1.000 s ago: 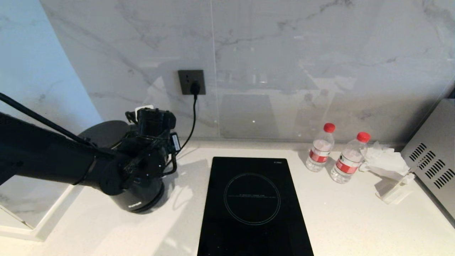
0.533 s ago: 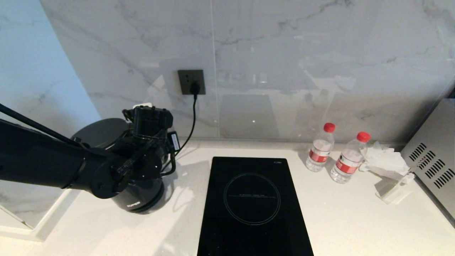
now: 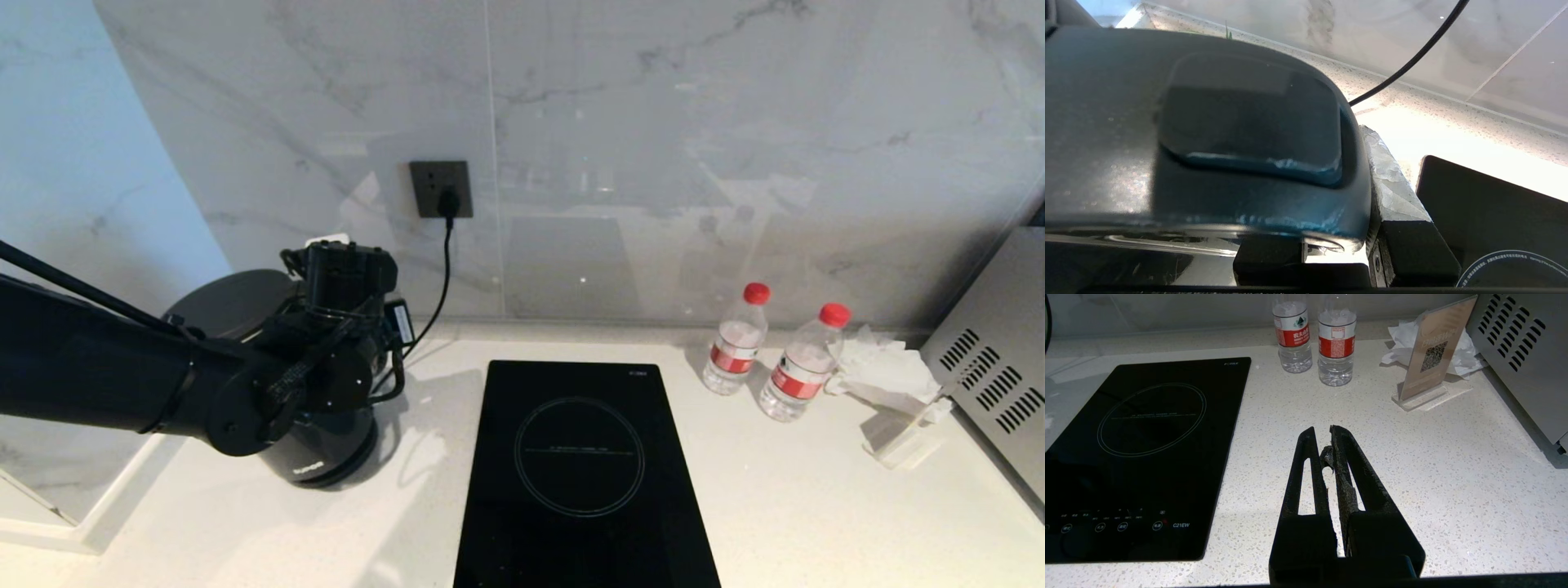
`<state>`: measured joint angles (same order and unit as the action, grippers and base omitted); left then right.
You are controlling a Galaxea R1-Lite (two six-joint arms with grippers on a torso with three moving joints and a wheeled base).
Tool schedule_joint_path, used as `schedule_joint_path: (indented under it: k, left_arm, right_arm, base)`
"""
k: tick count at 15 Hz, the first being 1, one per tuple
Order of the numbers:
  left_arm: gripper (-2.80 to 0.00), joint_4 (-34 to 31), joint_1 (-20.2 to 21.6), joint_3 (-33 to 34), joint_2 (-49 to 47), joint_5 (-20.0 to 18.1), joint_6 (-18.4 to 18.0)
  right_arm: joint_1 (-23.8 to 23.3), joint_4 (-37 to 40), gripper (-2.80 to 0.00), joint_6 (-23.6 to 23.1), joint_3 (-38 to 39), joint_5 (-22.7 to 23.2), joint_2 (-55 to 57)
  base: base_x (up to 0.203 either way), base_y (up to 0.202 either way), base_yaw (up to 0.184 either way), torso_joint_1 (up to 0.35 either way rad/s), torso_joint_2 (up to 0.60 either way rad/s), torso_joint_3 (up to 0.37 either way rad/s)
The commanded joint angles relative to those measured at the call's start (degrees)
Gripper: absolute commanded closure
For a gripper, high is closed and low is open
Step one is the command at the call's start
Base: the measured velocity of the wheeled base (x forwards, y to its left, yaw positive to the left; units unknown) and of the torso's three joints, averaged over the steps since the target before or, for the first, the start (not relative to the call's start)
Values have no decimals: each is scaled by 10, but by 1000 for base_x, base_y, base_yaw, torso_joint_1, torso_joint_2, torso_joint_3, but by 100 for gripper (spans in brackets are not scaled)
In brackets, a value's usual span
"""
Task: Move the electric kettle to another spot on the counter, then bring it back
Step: Pick up the kettle, then place it by the sink
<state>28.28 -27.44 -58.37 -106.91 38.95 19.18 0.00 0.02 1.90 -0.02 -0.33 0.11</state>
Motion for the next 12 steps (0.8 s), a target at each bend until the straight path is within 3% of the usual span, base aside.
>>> schedule_joint_path:
  k: [1, 9, 12]
  left_arm:
    - [0, 2, -3, 0, -2, 3, 2]
    - [0, 2, -3, 7, -1, 3, 2]
    - [0, 2, -4, 31, 3, 3, 0]
  right_arm:
    - [0, 0, 0, 0, 0, 0, 0]
    - [0, 0, 0, 0, 0, 0, 0]
    - [0, 0, 0, 0, 0, 0, 0]
  base:
    - [0, 0, 0, 8, 6, 115]
    - [0, 0, 0, 1, 3, 186]
    - [0, 0, 0, -5, 2, 49]
